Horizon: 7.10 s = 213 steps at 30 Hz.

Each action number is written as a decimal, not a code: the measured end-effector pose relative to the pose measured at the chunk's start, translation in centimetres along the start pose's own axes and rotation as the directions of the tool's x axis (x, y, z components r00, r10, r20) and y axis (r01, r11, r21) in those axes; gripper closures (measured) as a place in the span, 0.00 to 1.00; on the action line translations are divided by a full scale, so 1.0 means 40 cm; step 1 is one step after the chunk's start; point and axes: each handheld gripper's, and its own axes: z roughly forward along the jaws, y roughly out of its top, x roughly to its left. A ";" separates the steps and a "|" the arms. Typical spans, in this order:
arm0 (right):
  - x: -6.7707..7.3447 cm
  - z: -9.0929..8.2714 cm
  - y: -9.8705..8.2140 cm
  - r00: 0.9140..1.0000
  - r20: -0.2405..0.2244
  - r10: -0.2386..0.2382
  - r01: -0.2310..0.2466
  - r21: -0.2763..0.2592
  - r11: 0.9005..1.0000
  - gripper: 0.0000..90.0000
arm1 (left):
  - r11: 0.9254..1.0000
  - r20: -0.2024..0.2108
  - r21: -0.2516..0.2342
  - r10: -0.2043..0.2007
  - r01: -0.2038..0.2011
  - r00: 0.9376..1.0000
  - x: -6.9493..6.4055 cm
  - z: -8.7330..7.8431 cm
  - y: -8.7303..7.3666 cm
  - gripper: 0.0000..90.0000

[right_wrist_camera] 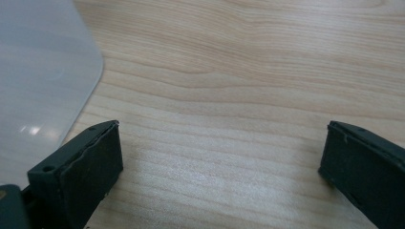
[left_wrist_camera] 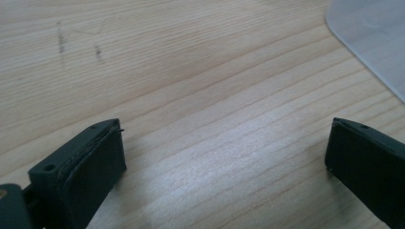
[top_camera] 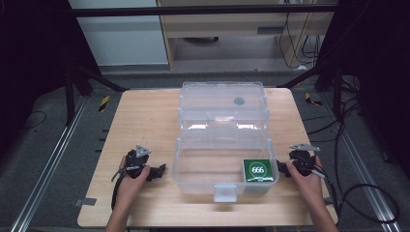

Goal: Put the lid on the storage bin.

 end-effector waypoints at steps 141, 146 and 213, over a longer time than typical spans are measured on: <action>0.332 -0.216 0.538 0.351 -0.337 -0.873 0.925 -0.022 0.380 0.97 | 0.780 0.438 0.092 0.526 -0.619 0.729 -0.397 -0.152 0.199 0.86; 0.331 -0.229 0.530 0.344 -0.330 -0.879 0.926 -0.037 0.376 0.96 | 0.784 0.433 0.100 0.521 -0.613 0.736 -0.398 -0.152 0.199 0.86; 0.343 -0.320 0.406 0.334 -0.254 -0.908 0.916 -0.141 0.376 0.95 | 0.803 0.413 0.094 0.506 -0.588 0.757 -0.398 -0.135 0.205 0.84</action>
